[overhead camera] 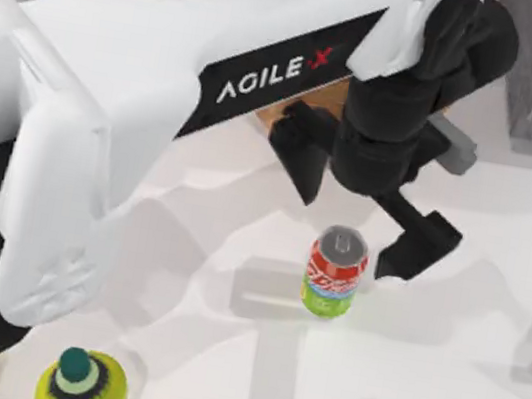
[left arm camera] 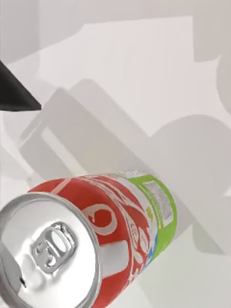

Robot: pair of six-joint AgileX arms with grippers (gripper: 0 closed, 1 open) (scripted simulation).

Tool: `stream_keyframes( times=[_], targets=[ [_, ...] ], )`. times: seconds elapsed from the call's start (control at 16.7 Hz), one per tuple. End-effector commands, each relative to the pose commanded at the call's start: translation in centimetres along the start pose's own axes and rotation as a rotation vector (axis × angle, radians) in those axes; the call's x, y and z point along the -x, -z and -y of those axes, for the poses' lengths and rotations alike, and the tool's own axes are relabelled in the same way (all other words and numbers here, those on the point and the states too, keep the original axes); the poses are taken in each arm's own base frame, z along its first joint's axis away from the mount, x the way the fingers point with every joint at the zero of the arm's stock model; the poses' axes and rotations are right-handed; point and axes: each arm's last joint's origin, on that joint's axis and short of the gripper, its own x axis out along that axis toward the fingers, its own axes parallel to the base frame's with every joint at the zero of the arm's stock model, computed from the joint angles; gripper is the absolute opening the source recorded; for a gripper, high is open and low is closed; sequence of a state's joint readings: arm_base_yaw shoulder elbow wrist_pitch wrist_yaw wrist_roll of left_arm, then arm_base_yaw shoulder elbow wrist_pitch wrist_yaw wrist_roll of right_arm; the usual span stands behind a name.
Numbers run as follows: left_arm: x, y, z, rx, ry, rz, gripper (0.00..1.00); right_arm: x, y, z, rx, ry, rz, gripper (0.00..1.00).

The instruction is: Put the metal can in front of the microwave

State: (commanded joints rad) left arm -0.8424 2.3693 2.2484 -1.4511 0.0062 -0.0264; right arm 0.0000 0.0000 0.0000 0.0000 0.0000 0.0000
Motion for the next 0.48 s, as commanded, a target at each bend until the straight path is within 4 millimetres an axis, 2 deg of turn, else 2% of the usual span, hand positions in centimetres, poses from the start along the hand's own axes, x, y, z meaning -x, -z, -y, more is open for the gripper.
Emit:
stream_keyframes(
  times=[0.36, 0.48],
  targets=[
    [-4.9, 0.0, 0.1, -0.001, 0.0, -0.001, 1.0, 0.0, 0.0, 0.0, 0.0, 0.0, 0.0, 1.0],
    [-5.5, 0.1, 0.1, -0.001, 0.0, 0.0, 1.0, 0.0, 0.0, 0.0, 0.0, 0.0, 0.0, 1.0]
  ],
)
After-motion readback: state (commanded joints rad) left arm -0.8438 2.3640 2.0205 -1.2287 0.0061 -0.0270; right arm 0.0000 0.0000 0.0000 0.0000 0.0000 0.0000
